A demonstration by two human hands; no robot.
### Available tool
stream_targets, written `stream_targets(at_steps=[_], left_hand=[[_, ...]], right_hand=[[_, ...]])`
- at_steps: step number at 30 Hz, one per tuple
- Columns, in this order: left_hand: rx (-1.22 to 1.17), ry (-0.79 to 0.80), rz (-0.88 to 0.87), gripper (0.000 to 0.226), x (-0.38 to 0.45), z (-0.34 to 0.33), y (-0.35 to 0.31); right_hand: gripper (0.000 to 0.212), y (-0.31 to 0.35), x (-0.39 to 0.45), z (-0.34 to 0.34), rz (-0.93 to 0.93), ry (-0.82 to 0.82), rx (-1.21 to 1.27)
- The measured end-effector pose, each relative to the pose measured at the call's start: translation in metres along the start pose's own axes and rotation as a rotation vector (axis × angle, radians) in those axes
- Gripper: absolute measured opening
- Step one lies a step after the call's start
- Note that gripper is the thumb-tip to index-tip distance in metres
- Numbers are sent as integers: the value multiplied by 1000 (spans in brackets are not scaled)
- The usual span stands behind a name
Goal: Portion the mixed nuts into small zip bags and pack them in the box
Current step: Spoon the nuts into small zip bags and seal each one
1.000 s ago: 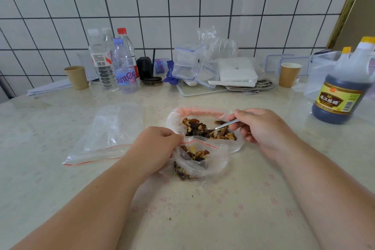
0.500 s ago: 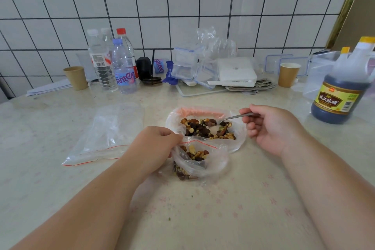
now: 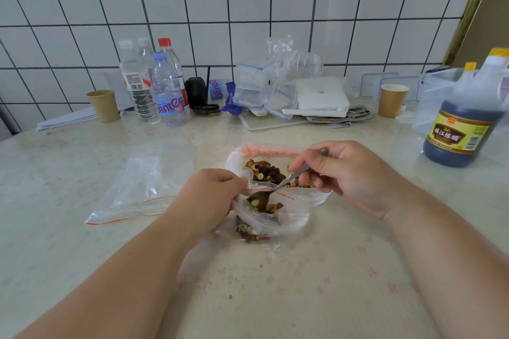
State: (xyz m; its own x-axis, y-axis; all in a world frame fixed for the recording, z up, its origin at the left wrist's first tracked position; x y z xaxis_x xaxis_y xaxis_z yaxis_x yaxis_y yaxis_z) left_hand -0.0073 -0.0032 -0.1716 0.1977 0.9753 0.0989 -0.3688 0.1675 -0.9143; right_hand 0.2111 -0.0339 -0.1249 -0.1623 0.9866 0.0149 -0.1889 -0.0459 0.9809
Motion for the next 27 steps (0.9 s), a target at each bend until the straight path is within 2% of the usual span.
stream_targets(at_steps=[3,7,12,16,20,24,27], left_hand=[[-17,-17,-14,35,1,1,0],[-2,-25,-22,34,2,1,0],[40,-17,11,32,1,3,3],[73,-31,30,34,2,3,5],[106,-34,21,38,3,3,6],[124,-31,3,36,3,3,4],[131,-31,-2,38,3,3,3]], right_hand=[[29,3,-4,-6,50,53,-123],[28,8,-5,0,91,31,-89],[31,9,-2,20,107,-139,109],[34,-1,0,43,18,-389,176],[29,-12,-1,55,-102,-604,-139],[25,-17,4,45,-149,-536,-380],[28,-22,7,40,-165,-477,-402]])
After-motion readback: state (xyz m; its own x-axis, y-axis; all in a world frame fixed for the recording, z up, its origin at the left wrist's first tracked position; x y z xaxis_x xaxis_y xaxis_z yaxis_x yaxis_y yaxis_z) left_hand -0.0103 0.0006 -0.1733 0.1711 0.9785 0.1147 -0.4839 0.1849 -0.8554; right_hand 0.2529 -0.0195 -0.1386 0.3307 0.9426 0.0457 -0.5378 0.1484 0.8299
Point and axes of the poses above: each hand's wrist, its own x-axis towards the middle knuckle, its own z-axis out of the back of the hand, y = z × x, the point moved 7 cm from there along x, towards the middle knuckle, and after that the axes turned 11 degrees about -z, right-handed, at the moved point
